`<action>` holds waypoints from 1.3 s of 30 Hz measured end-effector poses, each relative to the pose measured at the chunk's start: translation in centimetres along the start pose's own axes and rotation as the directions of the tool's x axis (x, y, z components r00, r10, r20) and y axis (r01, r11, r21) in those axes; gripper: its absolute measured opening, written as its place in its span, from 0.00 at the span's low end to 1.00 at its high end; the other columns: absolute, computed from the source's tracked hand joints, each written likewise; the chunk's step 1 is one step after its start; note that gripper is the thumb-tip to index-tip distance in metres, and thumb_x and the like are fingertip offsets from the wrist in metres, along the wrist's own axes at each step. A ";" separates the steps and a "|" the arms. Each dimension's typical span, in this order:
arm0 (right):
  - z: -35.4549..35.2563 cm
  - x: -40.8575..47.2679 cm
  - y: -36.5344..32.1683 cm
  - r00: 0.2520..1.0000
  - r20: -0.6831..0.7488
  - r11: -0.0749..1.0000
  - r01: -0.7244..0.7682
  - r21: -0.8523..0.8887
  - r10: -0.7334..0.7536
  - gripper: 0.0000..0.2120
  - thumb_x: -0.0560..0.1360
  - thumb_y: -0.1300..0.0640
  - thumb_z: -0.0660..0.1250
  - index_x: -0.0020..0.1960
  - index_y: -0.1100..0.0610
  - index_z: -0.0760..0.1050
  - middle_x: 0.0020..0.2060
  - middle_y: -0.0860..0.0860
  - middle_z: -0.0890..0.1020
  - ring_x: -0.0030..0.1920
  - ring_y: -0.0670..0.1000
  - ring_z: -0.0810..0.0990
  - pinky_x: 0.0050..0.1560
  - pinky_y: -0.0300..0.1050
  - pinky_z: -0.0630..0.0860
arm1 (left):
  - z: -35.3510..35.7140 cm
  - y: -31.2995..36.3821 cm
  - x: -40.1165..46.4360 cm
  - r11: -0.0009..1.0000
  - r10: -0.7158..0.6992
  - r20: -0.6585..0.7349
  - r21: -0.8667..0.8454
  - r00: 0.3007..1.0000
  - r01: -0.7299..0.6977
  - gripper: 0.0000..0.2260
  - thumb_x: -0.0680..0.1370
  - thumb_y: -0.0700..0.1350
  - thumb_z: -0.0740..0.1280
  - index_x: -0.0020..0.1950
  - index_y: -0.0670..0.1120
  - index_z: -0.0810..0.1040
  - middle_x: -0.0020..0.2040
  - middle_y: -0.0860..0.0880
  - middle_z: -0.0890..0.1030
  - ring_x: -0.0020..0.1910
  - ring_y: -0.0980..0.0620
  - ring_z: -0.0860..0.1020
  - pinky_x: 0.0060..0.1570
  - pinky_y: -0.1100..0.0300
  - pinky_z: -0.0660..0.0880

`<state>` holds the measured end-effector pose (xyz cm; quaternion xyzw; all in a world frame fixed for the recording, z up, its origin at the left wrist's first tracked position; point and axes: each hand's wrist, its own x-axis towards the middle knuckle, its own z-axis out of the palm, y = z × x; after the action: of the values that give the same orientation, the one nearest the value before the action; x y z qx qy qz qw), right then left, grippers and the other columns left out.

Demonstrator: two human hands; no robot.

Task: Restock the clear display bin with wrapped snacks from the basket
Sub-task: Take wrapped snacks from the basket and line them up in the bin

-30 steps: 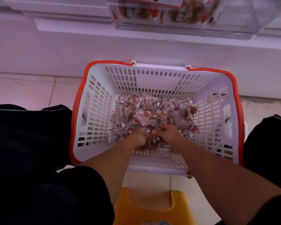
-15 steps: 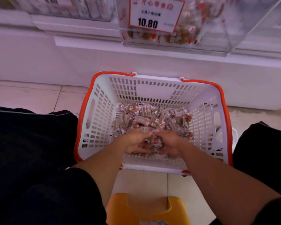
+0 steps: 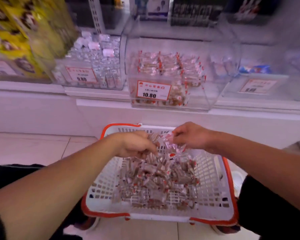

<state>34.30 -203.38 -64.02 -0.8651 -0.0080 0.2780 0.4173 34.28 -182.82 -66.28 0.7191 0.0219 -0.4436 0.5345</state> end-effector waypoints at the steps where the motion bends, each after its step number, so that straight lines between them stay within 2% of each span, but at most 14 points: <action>1: -1.1 -1.2 -1.3 0.999 -0.037 0.998 0.037 0.048 -0.035 0.09 0.75 0.61 0.72 0.45 0.69 0.80 0.36 0.63 0.81 0.36 0.51 0.76 0.38 0.44 0.72 | -0.3 2.1 -1.5 0.999 0.043 0.001 -0.012 0.999 -0.043 0.07 0.77 0.32 0.66 0.49 0.43 0.75 0.36 0.47 0.73 0.33 0.54 0.71 0.32 0.61 0.68; 4: -3.7 -4.8 -4.8 0.981 -0.147 0.956 0.162 0.246 -0.129 0.09 0.72 0.61 0.75 0.42 0.68 0.80 0.31 0.60 0.82 0.30 0.50 0.80 0.32 0.40 0.76 | -1.0 6.9 -5.9 0.975 0.200 -0.001 -0.093 0.980 -0.200 0.07 0.78 0.35 0.68 0.51 0.47 0.79 0.38 0.52 0.80 0.38 0.56 0.78 0.33 0.62 0.76; 7: -5.1 -6.5 -7.0 0.933 -0.306 0.871 0.303 0.386 -0.189 0.12 0.71 0.63 0.75 0.44 0.72 0.77 0.32 0.62 0.81 0.29 0.51 0.79 0.30 0.39 0.76 | -1.1 9.3 -8.4 0.924 0.317 -0.077 -0.200 0.945 -0.326 0.07 0.79 0.36 0.68 0.56 0.44 0.79 0.48 0.46 0.80 0.47 0.50 0.81 0.40 0.56 0.82; 10: -6.0 -6.4 -9.3 0.879 -0.413 0.811 0.414 0.413 -0.238 0.13 0.71 0.65 0.75 0.47 0.74 0.76 0.33 0.67 0.82 0.27 0.51 0.79 0.28 0.39 0.76 | -0.5 11.1 -9.2 0.860 0.385 -0.069 -0.335 0.920 -0.385 0.14 0.74 0.39 0.71 0.59 0.42 0.80 0.51 0.44 0.83 0.54 0.46 0.82 0.48 0.53 0.83; 15: -5.4 -6.1 -10.8 0.814 -0.484 0.781 0.517 0.350 -0.322 0.13 0.65 0.57 0.81 0.41 0.58 0.78 0.29 0.61 0.81 0.25 0.52 0.78 0.27 0.43 0.76 | 0.7 12.2 -8.8 0.870 0.417 -0.066 -0.259 0.907 -0.419 0.14 0.67 0.43 0.77 0.51 0.46 0.86 0.54 0.41 0.85 0.51 0.48 0.84 0.41 0.61 0.82; 18: -5.0 -5.9 -10.6 0.844 -0.396 0.753 0.515 0.410 -0.362 0.14 0.65 0.48 0.77 0.42 0.57 0.81 0.33 0.60 0.83 0.29 0.54 0.82 0.31 0.45 0.79 | 0.4 12.0 -8.1 0.879 0.395 -0.115 -0.241 0.911 -0.411 0.18 0.65 0.41 0.79 0.54 0.41 0.84 0.55 0.37 0.84 0.53 0.47 0.84 0.38 0.60 0.81; 21: -6.0 -5.7 -10.5 0.870 -0.335 0.751 0.486 0.448 -0.363 0.14 0.73 0.49 0.69 0.43 0.62 0.83 0.34 0.59 0.82 0.30 0.53 0.82 0.31 0.43 0.80 | -0.3 12.3 -8.1 0.875 0.385 -0.116 -0.269 0.916 -0.402 0.18 0.64 0.39 0.79 0.53 0.42 0.85 0.49 0.46 0.86 0.49 0.52 0.84 0.40 0.58 0.82; 23: -6.7 -5.8 -10.4 0.833 -0.353 0.785 0.535 0.313 -0.427 0.04 0.75 0.59 0.71 0.45 0.59 0.83 0.39 0.59 0.82 0.34 0.54 0.82 0.34 0.45 0.81 | -0.7 12.5 -8.3 0.881 0.391 -0.098 -0.249 0.915 -0.403 0.16 0.64 0.38 0.78 0.51 0.45 0.87 0.48 0.48 0.87 0.46 0.55 0.84 0.40 0.58 0.82; 25: -7.6 -6.0 -10.0 0.730 -0.358 0.779 0.626 0.012 -0.582 0.15 0.74 0.65 0.72 0.59 0.53 0.80 0.50 0.50 0.82 0.46 0.51 0.82 0.43 0.44 0.80 | -0.9 12.6 -8.5 0.887 0.397 -0.091 -0.218 0.913 -0.407 0.12 0.66 0.36 0.79 0.47 0.47 0.87 0.46 0.47 0.87 0.45 0.54 0.85 0.38 0.58 0.82; 27: -8.1 -6.3 -9.9 0.642 -0.195 0.671 0.697 -0.254 -0.741 0.26 0.76 0.63 0.70 0.71 0.48 0.71 0.64 0.42 0.77 0.63 0.48 0.76 0.56 0.41 0.76 | -0.9 12.7 -8.6 0.899 0.396 -0.049 -0.182 0.917 -0.398 0.12 0.68 0.34 0.78 0.47 0.47 0.86 0.44 0.47 0.86 0.44 0.53 0.84 0.38 0.58 0.81; 29: -8.1 -6.3 -9.9 0.640 -0.030 0.621 0.731 -0.284 -0.768 0.29 0.78 0.62 0.68 0.75 0.47 0.65 0.70 0.41 0.72 0.71 0.48 0.70 0.65 0.45 0.72 | -0.7 12.6 -8.7 0.916 0.382 0.036 -0.148 0.923 -0.373 0.12 0.70 0.33 0.77 0.51 0.45 0.84 0.44 0.48 0.85 0.45 0.53 0.84 0.37 0.58 0.81; 32: -8.3 -6.3 -9.9 0.691 0.081 0.673 0.720 -0.172 -0.718 0.28 0.77 0.63 0.69 0.74 0.49 0.67 0.69 0.43 0.74 0.71 0.49 0.71 0.66 0.52 0.72 | -0.3 12.5 -8.8 0.944 0.328 0.155 -0.074 0.932 -0.321 0.10 0.72 0.33 0.75 0.49 0.45 0.84 0.45 0.47 0.84 0.47 0.52 0.84 0.35 0.60 0.81; 36: -9.3 -6.5 -10.1 0.724 0.120 0.692 0.686 -0.225 -0.679 0.25 0.71 0.60 0.77 0.65 0.48 0.76 0.58 0.44 0.79 0.63 0.50 0.77 0.62 0.45 0.74 | -0.4 12.3 -8.7 0.954 0.292 0.233 -0.003 0.928 -0.299 0.15 0.74 0.34 0.74 0.59 0.37 0.78 0.48 0.44 0.82 0.48 0.49 0.82 0.34 0.63 0.80; 39: -9.9 -6.1 -9.8 0.731 0.048 0.712 0.676 -0.189 -0.681 0.20 0.69 0.65 0.78 0.58 0.54 0.80 0.50 0.48 0.82 0.53 0.50 0.82 0.58 0.45 0.77 | -0.9 12.4 -8.9 0.936 0.352 0.201 -0.082 0.914 -0.342 0.19 0.71 0.37 0.76 0.60 0.44 0.78 0.52 0.45 0.84 0.48 0.47 0.83 0.33 0.63 0.79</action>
<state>36.14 -205.62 -49.13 -0.8416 -0.3464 0.0922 0.4040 35.71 -183.49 -51.03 0.6475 -0.1532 -0.4156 0.6201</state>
